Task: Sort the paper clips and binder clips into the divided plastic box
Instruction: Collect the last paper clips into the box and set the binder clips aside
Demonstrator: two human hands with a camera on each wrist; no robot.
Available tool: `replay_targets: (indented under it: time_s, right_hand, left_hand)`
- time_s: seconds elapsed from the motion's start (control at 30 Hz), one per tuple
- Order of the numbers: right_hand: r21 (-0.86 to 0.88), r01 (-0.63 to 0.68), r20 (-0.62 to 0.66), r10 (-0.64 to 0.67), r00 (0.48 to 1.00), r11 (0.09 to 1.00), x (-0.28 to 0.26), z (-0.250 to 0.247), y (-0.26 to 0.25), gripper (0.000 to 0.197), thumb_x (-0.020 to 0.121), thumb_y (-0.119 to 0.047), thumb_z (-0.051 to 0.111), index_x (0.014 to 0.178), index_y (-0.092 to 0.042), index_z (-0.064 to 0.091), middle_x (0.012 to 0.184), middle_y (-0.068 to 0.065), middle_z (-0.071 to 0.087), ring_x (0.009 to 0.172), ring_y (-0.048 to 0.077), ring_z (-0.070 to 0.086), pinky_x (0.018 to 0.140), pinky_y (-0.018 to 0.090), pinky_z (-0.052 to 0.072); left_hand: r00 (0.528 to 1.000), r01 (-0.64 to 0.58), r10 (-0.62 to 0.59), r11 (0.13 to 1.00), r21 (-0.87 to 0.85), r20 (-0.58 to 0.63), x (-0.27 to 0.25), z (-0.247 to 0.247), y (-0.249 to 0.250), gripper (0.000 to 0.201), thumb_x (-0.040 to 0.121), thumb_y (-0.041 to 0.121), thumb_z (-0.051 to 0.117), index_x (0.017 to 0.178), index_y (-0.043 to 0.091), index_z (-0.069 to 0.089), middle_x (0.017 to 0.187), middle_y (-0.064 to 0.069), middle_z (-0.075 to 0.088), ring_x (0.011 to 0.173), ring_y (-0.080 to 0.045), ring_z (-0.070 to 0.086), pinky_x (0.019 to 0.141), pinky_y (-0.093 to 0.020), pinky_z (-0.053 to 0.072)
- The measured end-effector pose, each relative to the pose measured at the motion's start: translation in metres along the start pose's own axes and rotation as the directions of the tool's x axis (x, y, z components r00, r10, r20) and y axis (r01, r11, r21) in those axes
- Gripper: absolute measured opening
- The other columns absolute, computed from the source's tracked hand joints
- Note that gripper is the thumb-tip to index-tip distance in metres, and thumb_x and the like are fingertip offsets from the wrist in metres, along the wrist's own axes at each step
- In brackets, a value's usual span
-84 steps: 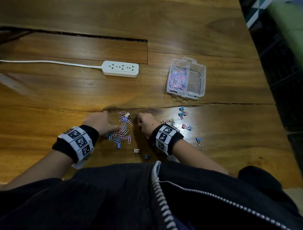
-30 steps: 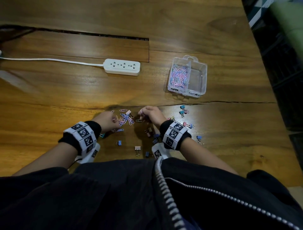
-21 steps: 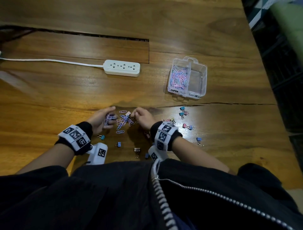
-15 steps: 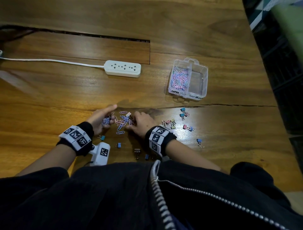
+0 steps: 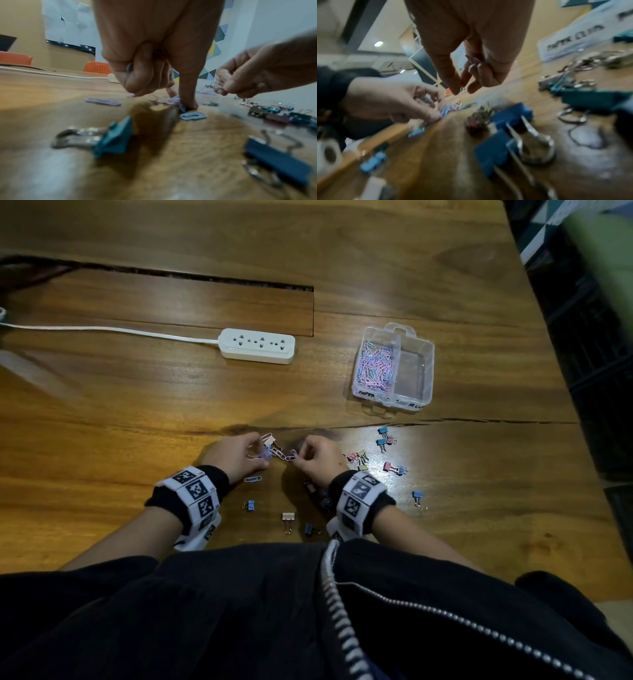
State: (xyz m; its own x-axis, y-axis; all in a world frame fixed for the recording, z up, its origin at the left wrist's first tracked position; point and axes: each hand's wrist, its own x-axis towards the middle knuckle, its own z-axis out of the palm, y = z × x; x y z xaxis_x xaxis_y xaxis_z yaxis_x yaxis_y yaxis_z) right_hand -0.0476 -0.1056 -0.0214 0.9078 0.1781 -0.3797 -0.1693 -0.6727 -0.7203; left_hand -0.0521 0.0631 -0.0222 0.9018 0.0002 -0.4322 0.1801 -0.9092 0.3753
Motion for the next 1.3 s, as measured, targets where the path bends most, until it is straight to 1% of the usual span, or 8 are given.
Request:
replay_targets:
  time_s: [0.17,0.33,0.47,0.6,0.7,0.83,1.1,1.3]
  right_hand:
    - [0.366,-0.113,0.046,0.103,0.994,0.924,-0.004,-0.020,0.008,0.033,0.078,0.004,0.064,0.064,-0.019,0.045,0.068,-0.003,0.052,0.065,0.011,0.054,0.064,0.024,0.048]
    - [0.601,-0.271,0.226,0.164,0.960,0.752,-0.002,-0.025,0.004,0.030,0.086,0.008,0.043,0.082,-0.020,0.055,0.077,-0.002,0.053,0.059,0.008,0.046,0.047,0.016,0.037]
    - [0.756,-0.391,0.306,0.244,0.920,0.525,0.001,-0.024,-0.008,0.028,0.091,-0.005,0.035,0.068,-0.009,0.049,0.066,0.002,0.044,0.054,0.012,0.039,0.049,0.020,0.028]
    - [0.408,-0.302,0.149,0.264,0.953,0.862,0.008,-0.014,-0.009,0.028,0.092,-0.025,0.049,0.068,-0.013,0.053,0.067,0.002,0.050,0.062,0.016,0.047,0.061,0.026,0.040]
    - [0.006,-0.155,0.074,0.154,0.985,0.988,0.009,-0.005,-0.006,0.019,0.091,-0.028,0.053,0.091,-0.009,0.057,0.088,0.006,0.056,0.080,0.019,0.053,0.068,0.031,0.044]
    - [-0.313,0.021,0.082,0.005,0.997,0.950,0.010,0.001,-0.004,0.026,0.084,-0.024,0.062,0.106,-0.012,0.052,0.110,0.007,0.057,0.099,0.022,0.054,0.075,0.029,0.042]
    - [-0.344,0.041,0.159,0.015,0.987,0.938,0.013,0.005,-0.005,0.009,0.089,-0.016,0.055,0.086,-0.015,0.046,0.100,0.006,0.045,0.096,0.023,0.053,0.079,0.032,0.046]
    - [0.307,-0.115,0.235,0.042,0.971,0.945,0.001,-0.013,0.000,0.027,0.087,0.000,0.054,0.069,-0.018,0.044,0.072,0.000,0.050,0.065,0.013,0.049,0.060,0.024,0.043]
  left_hand:
    - [0.987,-0.055,0.042,0.995,0.079,0.153,-0.004,-0.004,0.011,0.019,0.091,0.034,0.052,0.094,0.015,0.055,0.091,-0.002,0.055,0.096,-0.023,0.055,0.078,-0.029,0.038]
    - [0.957,0.056,0.052,0.932,-0.358,0.285,0.000,-0.015,0.005,0.017,0.095,0.032,0.043,0.090,0.018,0.050,0.090,0.002,0.051,0.081,-0.014,0.049,0.075,-0.027,0.037]
    - [0.942,0.248,0.086,0.471,-0.846,0.324,0.001,-0.022,0.003,0.026,0.094,0.014,0.030,0.070,0.016,0.040,0.066,0.001,0.039,0.048,-0.008,0.037,0.037,-0.014,0.031]
    - [0.937,0.299,0.129,0.178,-0.937,0.324,-0.003,-0.022,0.001,0.029,0.087,0.008,0.022,0.067,0.011,0.042,0.055,0.000,0.047,0.035,-0.007,0.038,0.032,-0.009,0.026]
    - [0.938,0.275,0.060,0.473,-0.837,0.342,-0.002,-0.021,0.004,0.029,0.093,0.019,0.036,0.066,0.015,0.046,0.058,0.002,0.037,0.036,-0.005,0.033,0.032,-0.013,0.024]
    - [0.972,-0.004,0.043,0.987,-0.162,0.232,-0.004,-0.016,0.007,0.023,0.081,0.032,0.065,0.068,0.020,0.051,0.070,0.005,0.051,0.066,-0.010,0.046,0.060,-0.023,0.037]
    - [0.979,-0.123,0.070,0.951,0.282,0.192,-0.004,-0.008,-0.003,0.020,0.084,0.034,0.062,0.071,0.024,0.051,0.070,0.008,0.052,0.078,-0.013,0.053,0.069,-0.025,0.046]
    - [0.956,-0.100,0.054,0.984,0.148,0.289,-0.006,-0.007,-0.001,0.021,0.088,0.024,0.055,0.069,0.019,0.047,0.076,0.002,0.053,0.073,-0.014,0.050,0.067,-0.024,0.043]
